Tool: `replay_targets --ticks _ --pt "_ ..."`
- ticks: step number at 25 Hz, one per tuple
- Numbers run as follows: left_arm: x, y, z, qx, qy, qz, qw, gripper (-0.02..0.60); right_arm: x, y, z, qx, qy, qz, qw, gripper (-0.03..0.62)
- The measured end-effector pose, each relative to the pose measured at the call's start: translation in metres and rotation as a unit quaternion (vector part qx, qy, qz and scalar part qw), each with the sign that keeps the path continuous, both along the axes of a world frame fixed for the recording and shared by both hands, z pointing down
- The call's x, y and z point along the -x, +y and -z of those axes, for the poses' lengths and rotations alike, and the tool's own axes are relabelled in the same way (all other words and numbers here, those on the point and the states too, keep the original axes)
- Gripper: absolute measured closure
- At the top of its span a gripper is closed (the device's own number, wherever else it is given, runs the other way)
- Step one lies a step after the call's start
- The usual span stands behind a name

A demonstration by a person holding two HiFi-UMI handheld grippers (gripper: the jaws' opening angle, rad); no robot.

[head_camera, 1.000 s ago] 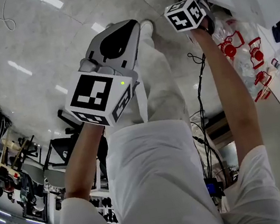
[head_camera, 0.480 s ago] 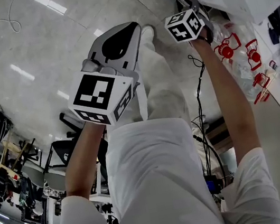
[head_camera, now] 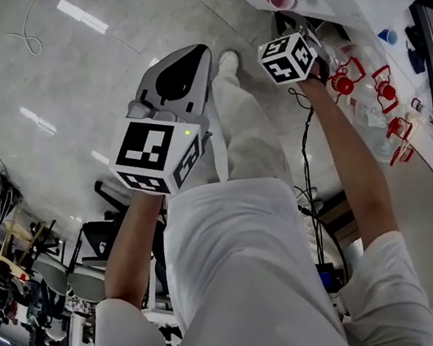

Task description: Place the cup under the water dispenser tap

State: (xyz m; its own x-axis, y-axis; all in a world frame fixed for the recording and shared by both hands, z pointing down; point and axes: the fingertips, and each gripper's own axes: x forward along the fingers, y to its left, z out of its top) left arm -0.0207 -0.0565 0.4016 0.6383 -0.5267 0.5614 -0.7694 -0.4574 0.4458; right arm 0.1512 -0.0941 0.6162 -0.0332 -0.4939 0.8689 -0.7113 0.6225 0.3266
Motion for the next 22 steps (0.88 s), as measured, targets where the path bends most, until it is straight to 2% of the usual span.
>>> replay_targets --ticks 11,22 --pt "0.009 0.004 0.034 -0.018 -0.006 0.003 0.9998 0.583 0.020 0.004 0.084 -0.036 -0.072 0.004 0.997 0.585" --pt "0.029 -0.003 0.079 -0.047 -0.004 0.028 0.9985 0.583 0.044 0.004 0.179 -0.080 -0.142 -0.004 0.987 0.583"
